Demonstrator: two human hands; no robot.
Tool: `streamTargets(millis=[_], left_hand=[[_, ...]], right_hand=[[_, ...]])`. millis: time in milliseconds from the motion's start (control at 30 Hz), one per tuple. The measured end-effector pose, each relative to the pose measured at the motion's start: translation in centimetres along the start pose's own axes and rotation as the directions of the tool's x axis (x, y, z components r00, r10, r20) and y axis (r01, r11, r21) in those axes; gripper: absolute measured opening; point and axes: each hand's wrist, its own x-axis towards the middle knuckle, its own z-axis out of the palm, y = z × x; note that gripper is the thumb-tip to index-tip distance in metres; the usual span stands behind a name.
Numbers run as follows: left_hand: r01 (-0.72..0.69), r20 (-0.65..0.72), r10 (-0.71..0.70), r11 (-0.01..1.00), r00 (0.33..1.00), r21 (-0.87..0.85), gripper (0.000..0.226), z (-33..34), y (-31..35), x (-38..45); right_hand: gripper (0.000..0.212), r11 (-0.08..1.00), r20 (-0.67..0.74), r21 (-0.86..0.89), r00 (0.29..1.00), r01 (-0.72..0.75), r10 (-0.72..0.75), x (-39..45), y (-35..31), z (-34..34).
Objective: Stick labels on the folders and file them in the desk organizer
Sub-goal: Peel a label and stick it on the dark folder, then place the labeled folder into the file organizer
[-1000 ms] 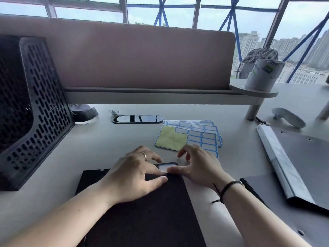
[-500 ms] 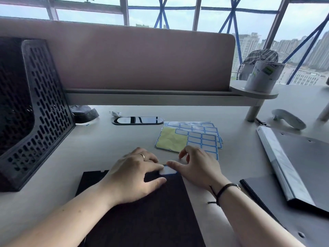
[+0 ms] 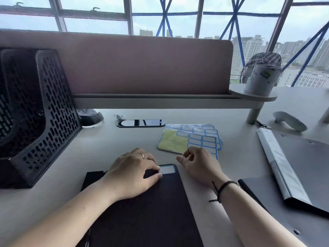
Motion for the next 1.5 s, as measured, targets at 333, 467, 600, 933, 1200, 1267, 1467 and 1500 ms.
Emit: streamTargets(millis=[333,467,600,933,1200,1267,1467,1500], left_hand=[[0.349,0.145,-0.382,0.913,0.913,0.211,0.065,-7.0,-1.9,-6.0],[0.476,0.231,-0.488,0.872,0.841,0.112,0.068,-7.3,-2.3,-11.2],[0.568,0.178,-0.546,0.815,0.819,-0.114,0.065,-7.3,-1.5,-13.5],[0.412,0.472,-0.656,-0.258,0.589,-0.874,0.025,-8.0,-1.6,-14.2],[0.562,0.482,-0.533,-0.015,0.695,-0.827,0.022,-8.1,-0.3,-17.5],[0.582,0.481,-0.485,0.074,0.73,-0.81,0.032,-8.4,0.6,-18.6],[0.524,0.417,-0.517,0.074,0.748,-0.849,0.101,-9.9,0.7,-20.7],[0.487,0.381,-0.538,0.064,0.752,-0.871,0.096,-10.3,0.4,-21.0]], right_hand=[[0.066,0.992,0.316,-0.022,0.943,0.121,-0.108,-2.2,-2.0,-2.3],[0.116,0.978,0.477,-0.044,0.865,0.202,-0.157,-4.3,-3.8,-3.4],[0.136,0.965,0.554,-0.088,0.817,0.248,-0.159,-7.2,-5.1,-3.5],[0.1,0.914,0.559,-0.244,0.817,0.324,-0.14,-14.8,-6.6,-1.9],[0.092,0.947,0.525,-0.142,0.833,0.288,-0.174,-15.5,-5.8,-0.7],[0.089,0.949,0.509,-0.123,0.84,0.289,-0.19,-15.5,-6.1,-0.4],[0.086,0.948,0.496,-0.029,0.828,0.316,-0.261,-15.1,-8.1,0.5],[0.084,0.945,0.484,-0.018,0.83,0.326,-0.277,-15.0,-8.8,0.8]])
